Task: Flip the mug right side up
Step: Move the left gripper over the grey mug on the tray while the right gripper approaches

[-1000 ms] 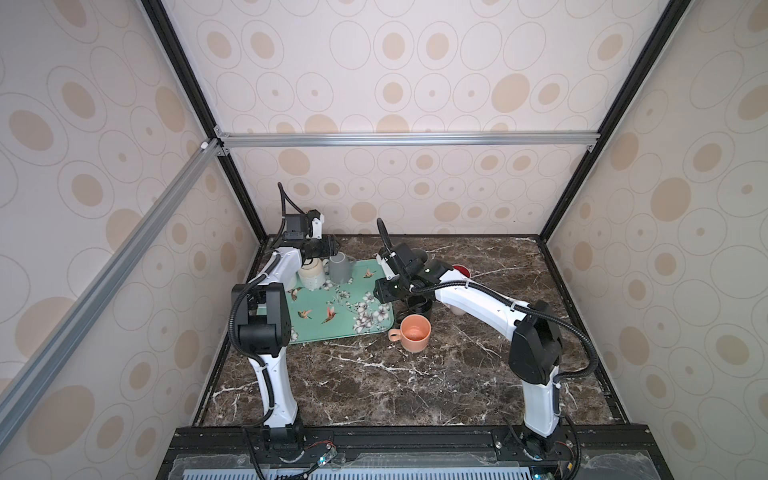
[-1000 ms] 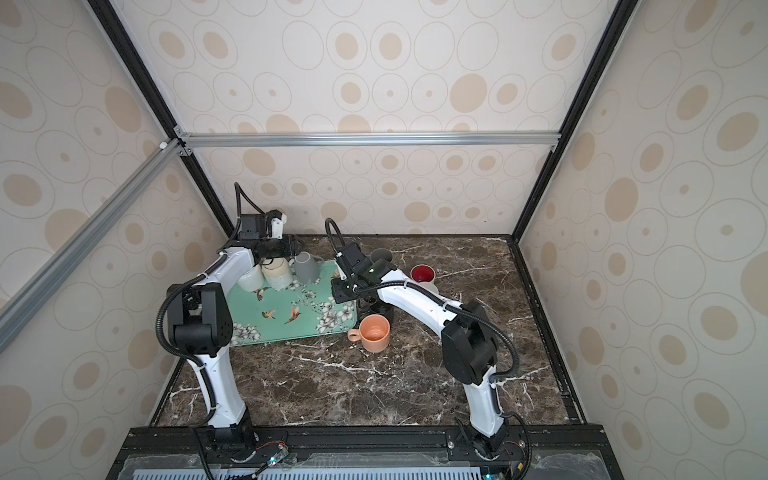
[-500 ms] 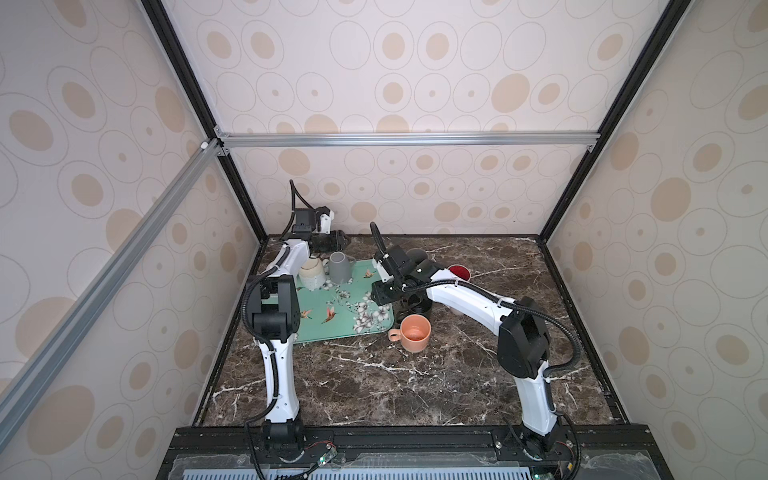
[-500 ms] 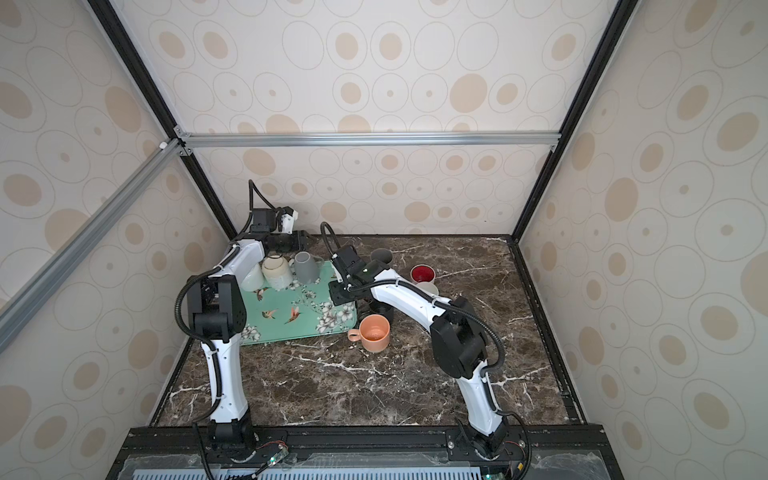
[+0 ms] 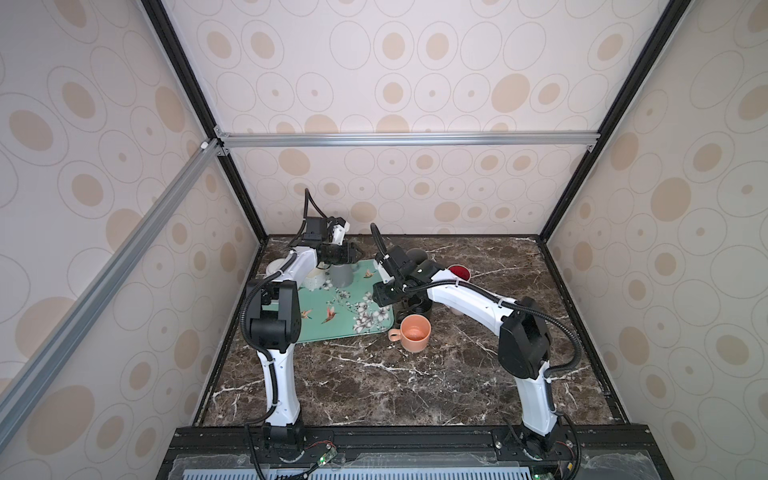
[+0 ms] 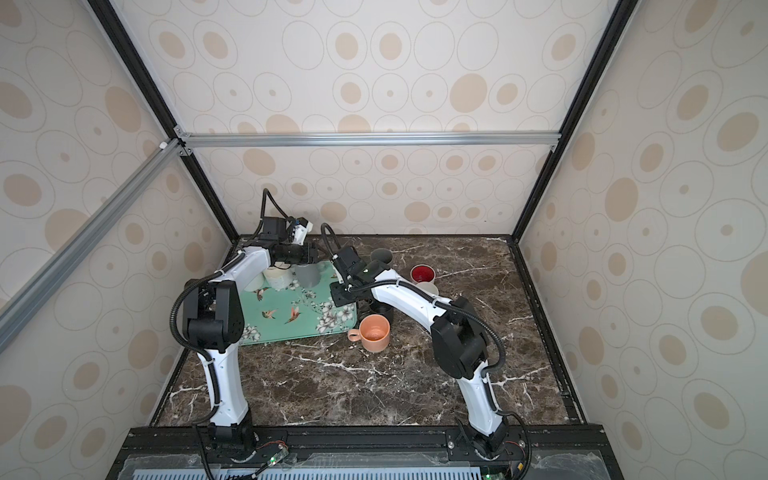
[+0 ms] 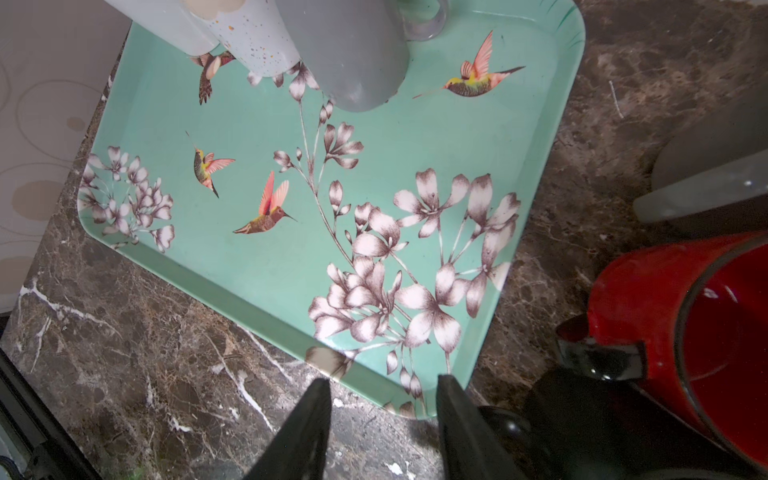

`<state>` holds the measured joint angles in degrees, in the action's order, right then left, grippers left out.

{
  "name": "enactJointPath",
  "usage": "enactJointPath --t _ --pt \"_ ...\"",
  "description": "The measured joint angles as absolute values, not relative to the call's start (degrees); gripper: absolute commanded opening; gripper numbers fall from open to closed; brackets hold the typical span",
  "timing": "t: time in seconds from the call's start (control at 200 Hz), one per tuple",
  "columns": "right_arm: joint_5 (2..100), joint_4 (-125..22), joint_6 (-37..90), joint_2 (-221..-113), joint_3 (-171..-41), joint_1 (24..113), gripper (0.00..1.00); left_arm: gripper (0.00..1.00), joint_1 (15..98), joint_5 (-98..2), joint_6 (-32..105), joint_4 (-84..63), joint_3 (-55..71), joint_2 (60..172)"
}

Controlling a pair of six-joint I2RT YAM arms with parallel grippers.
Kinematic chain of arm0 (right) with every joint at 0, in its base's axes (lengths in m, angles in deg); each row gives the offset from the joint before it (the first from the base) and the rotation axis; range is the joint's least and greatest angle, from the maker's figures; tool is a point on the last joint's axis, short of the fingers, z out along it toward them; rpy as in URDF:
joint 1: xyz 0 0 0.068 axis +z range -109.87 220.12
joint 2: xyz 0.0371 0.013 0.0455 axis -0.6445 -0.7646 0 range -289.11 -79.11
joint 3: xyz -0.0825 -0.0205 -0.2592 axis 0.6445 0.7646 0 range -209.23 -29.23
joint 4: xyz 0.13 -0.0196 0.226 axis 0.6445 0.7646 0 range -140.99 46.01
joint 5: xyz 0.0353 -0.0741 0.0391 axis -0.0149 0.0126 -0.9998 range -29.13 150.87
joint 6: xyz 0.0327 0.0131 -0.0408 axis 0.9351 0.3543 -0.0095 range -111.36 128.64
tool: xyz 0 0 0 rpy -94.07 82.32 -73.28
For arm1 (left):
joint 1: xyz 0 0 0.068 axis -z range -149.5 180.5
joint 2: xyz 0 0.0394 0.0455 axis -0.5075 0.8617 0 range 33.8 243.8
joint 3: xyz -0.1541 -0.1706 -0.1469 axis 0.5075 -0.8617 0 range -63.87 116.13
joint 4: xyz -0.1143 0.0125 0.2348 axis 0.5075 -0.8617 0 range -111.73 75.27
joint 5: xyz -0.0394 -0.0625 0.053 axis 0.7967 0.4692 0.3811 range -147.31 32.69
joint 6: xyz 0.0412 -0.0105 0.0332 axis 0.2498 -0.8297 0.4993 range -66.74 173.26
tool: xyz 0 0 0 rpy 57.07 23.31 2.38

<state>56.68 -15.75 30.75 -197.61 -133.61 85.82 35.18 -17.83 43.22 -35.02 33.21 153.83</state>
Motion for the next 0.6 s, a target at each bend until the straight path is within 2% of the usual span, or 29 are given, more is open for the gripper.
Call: enactJointPath --t 0.15,0.3,0.475,0.6 --pt "56.73 -15.84 30.77 -197.5 -132.91 85.82 0.45 0.58 36.08 -17.61 43.7 -35.48 28.88 150.79" --pt "56.64 -15.84 30.77 -197.48 -132.91 85.82 0.45 0.6 36.28 -19.45 44.53 -36.79 29.97 149.52" --pt "56.6 -16.1 30.79 -196.89 -131.93 85.82 0.45 0.6 34.62 -22.79 44.2 -37.54 38.08 151.27" --pt "56.6 -16.32 30.81 -196.32 -130.64 85.82 0.45 0.59 32.58 -25.06 44.05 -38.96 48.22 156.65"
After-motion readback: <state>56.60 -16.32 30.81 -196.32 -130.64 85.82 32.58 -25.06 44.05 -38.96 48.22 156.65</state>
